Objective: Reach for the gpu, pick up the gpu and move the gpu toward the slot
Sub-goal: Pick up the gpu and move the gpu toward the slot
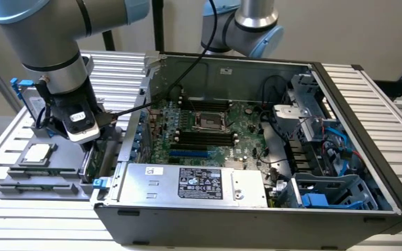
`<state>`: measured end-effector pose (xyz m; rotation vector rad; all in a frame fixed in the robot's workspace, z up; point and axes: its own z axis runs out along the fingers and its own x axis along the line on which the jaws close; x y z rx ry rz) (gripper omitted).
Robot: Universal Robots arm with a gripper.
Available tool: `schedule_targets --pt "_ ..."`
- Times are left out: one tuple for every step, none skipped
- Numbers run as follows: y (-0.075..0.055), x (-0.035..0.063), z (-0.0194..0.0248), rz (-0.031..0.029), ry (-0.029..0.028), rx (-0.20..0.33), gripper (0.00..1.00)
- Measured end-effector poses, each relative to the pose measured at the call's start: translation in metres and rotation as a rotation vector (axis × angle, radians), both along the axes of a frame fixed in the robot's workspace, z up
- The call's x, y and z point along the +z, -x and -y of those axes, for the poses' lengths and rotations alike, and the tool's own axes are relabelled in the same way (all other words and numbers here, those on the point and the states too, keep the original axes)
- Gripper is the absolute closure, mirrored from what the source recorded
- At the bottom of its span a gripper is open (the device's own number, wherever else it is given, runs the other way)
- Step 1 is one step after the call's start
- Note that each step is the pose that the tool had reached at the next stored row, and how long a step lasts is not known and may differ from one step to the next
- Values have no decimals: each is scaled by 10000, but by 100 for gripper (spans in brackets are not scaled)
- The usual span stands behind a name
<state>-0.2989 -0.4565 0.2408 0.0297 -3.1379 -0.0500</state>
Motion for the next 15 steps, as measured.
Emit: schedule_targets --pt "0 6 0 -3 2 0 73" --pt "0 12 0 -4 2 0 73" --pt "1 20 0 -6 2 0 73" --pt "1 30 0 -6 1 -1 73" --pt "1 45 0 -7 2 -1 73" --pt "1 62 0 -7 2 -1 73" --pt "1 82 0 -7 2 -1 73" --pt "1 104 0 -9 3 -1 73" --pt "0 128 1 -9 2 0 73" --pt "0 154 1 -9 2 1 73" --pt "1 183 1 -10 2 0 73" --pt "1 219 1 -10 2 0 73" --pt "0 263 1 -8 1 0 73" --pt "0 308 0 -8 1 0 73" --pt "1 355 0 -10 2 -1 73"
